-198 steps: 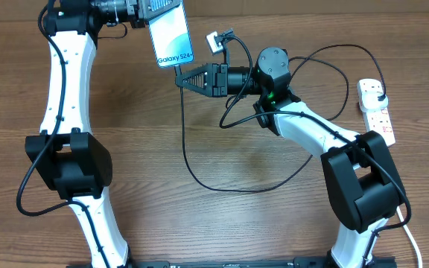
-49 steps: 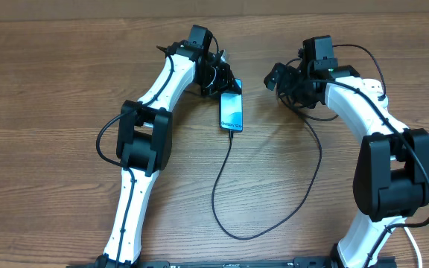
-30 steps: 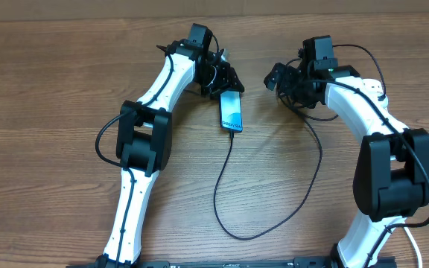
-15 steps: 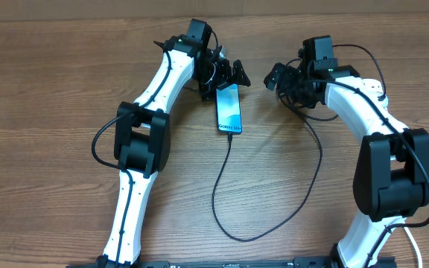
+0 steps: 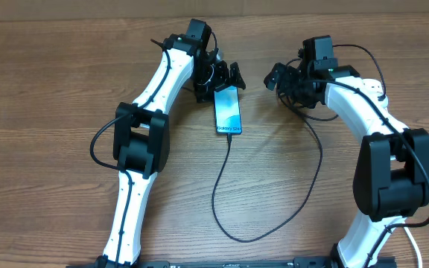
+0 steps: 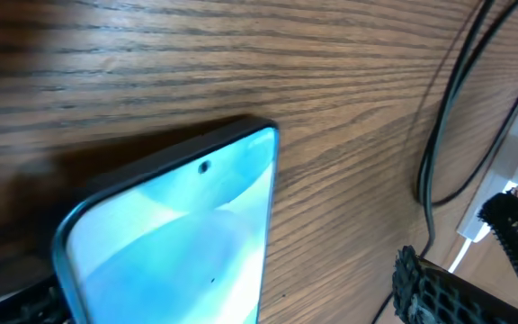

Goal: Plug charger to phone and switch on socket
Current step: 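Lay the phone flat on the table and open the left gripper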

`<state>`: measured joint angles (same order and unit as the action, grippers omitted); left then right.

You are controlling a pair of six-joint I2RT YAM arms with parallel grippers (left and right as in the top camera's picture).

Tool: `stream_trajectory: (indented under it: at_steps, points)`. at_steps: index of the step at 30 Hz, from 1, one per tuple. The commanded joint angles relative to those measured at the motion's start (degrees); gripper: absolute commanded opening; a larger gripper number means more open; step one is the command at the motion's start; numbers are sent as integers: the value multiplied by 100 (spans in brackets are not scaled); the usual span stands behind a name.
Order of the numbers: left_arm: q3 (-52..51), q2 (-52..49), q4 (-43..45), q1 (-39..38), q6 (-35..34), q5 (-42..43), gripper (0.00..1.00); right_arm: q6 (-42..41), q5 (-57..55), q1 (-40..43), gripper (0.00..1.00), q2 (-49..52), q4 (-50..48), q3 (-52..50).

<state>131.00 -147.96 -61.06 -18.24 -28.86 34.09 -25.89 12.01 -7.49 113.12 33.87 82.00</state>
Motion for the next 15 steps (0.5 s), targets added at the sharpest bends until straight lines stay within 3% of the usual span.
stream_trajectory:
  at_steps: [1, 15]
  points:
    - [-153, -258, -120, 107, -96, -778, 100, 26, -39, 22, 100, 37, -31, 127]
    - [-151, -245, -476, 367, -92, -1189, 100, 26, -42, 22, 100, 37, -31, 127]
